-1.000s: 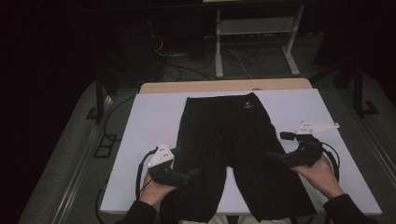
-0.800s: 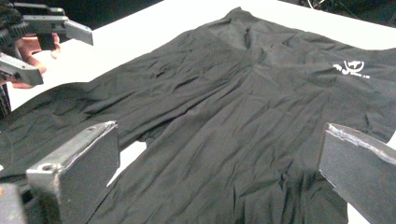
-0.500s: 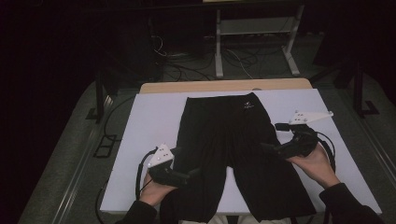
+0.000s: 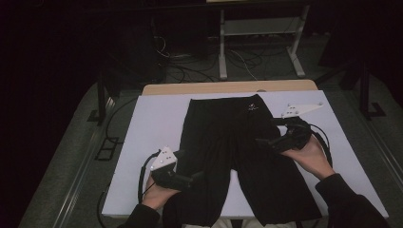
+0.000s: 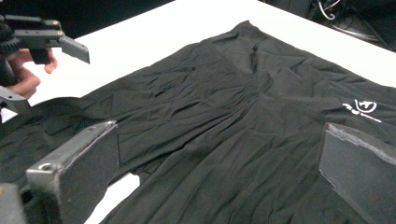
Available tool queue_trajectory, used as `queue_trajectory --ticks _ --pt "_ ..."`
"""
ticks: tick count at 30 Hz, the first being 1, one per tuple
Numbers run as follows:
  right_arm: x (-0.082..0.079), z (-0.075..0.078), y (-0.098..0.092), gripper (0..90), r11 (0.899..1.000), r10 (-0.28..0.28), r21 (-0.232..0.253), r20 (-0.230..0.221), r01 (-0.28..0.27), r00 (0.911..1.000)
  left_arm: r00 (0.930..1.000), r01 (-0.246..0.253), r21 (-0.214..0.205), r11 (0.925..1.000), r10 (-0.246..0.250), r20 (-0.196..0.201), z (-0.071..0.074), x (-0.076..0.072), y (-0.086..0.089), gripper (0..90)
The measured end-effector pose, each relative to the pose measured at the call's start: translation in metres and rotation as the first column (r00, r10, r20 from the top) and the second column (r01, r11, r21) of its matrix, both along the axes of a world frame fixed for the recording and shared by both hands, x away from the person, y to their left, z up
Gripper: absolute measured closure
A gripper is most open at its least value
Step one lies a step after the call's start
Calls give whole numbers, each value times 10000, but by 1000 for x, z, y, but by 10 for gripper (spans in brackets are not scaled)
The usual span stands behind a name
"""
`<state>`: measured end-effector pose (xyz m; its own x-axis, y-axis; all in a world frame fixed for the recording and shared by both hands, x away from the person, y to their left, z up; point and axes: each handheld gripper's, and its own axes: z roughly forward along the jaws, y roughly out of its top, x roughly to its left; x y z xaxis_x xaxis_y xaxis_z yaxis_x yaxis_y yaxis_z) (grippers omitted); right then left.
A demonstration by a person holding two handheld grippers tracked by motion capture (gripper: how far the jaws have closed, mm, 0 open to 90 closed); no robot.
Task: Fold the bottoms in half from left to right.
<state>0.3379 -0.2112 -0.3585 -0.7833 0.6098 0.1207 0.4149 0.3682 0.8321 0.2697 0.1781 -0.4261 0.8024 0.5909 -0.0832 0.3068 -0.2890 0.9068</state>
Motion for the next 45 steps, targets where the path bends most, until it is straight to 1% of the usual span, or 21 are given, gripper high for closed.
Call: queue_trajectory --ticks 2,7,15,22,33,37,45 --pt "3 0 4 0 9999 62 -89 9 -61 10000 10000 46 -44 10000 -46 -19 0 0 0 0" --pt "9 -2 14 0 9998 171 -129 -84 -172 9998 10000 78 8 10000 -78 -17 0 0 -1 0" --pt "18 -1 22 0 9994 266 -203 -110 -268 9996 10000 13 -4 10000 -14 -33 0 0 0 0" --pt "26 2 26 0 9997 184 -155 -64 -185 9998 10000 6 6 10000 -6 -43 0 0 0 0" --pt "43 1 34 0 9999 -23 -172 -122 21 9999 10000 -33 -54 10000 32 -53 0 0 0 0" --pt "50 1 39 0 9998 -53 -204 -124 51 9999 10000 -32 -47 10000 31 -55 0 0 0 0" --pt "62 -4 51 0 9999 -110 -80 -180 108 9998 10000 -48 -46 10000 48 -71 -1 -1 1 0"
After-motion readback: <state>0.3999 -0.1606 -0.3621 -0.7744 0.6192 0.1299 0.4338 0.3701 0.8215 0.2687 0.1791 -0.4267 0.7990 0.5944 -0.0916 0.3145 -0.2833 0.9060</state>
